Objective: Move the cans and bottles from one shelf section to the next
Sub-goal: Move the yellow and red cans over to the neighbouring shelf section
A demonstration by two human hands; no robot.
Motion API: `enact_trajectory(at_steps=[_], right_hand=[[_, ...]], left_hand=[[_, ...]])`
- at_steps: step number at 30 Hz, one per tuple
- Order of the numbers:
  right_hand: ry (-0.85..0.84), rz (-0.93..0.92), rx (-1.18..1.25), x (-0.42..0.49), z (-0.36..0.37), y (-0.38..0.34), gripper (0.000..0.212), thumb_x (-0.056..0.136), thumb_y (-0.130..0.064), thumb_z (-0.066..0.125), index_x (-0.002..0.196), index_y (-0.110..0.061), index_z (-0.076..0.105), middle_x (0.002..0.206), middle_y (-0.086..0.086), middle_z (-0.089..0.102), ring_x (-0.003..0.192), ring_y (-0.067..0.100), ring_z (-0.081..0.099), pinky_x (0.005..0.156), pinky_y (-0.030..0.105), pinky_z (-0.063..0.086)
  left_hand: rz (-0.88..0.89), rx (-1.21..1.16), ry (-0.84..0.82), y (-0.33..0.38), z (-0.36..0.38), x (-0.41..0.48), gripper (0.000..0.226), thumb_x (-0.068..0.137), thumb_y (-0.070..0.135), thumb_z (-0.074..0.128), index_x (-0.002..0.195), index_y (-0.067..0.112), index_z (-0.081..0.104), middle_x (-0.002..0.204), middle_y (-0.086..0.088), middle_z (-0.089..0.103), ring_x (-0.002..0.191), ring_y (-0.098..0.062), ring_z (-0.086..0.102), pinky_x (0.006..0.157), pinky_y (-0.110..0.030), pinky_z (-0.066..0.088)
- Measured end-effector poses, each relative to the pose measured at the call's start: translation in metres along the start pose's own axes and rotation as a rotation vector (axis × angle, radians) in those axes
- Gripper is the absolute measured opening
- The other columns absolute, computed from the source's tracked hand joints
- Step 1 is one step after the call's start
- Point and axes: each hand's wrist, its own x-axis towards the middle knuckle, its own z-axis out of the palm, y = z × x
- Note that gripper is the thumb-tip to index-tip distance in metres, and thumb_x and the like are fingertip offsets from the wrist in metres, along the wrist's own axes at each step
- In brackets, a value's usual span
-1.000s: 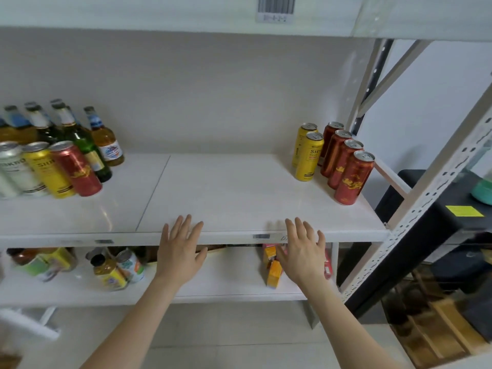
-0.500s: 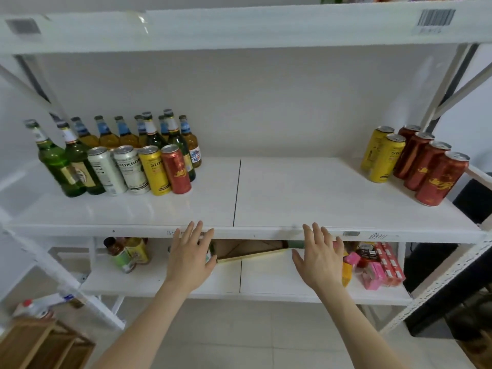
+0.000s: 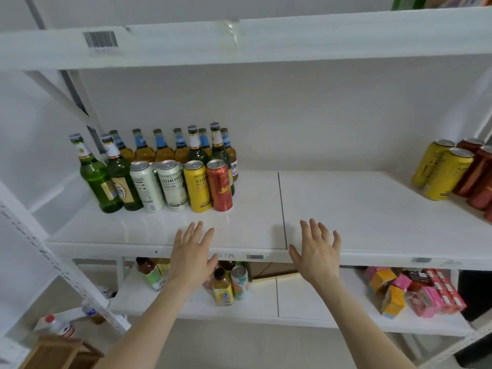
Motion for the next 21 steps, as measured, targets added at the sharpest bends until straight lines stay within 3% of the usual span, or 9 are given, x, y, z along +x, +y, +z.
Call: enact_trajectory(at_steps=[11, 21], right_hand=[[0.023, 0.065, 0.032, 0.032, 0.007, -0.138, 0.067, 0.094, -0.054, 0.046, 0.149, -0.019, 0.032, 0.156, 0.003, 0.038, 0.144, 0.025, 0.032, 0.115, 0.052, 0.021], [0.074, 0.083, 0.102, 0.060, 0.015, -0.209, 0.068, 0.093, -0.054, 0.047, 0.149, -0.019, 0.032, 0.155, 0.004, 0.039, 0.142, 0.026, 0.034, 0.115, 0.052, 0.023]], left_hand=[[0.079, -0.054, 0.016, -0.115, 0.009, 0.046, 0.067, 0.096, 0.053, 0.043, 0.154, 0.024, 0.026, 0.162, -0.009, 0.023, 0.150, -0.028, 0.018, 0.123, -0.045, 0.013], [0.157, -0.233, 0.059, -0.157, 0.019, 0.087, 0.067, 0.093, 0.046, 0.057, 0.150, 0.019, 0.035, 0.151, -0.009, 0.039, 0.135, -0.030, 0.038, 0.112, -0.040, 0.036]])
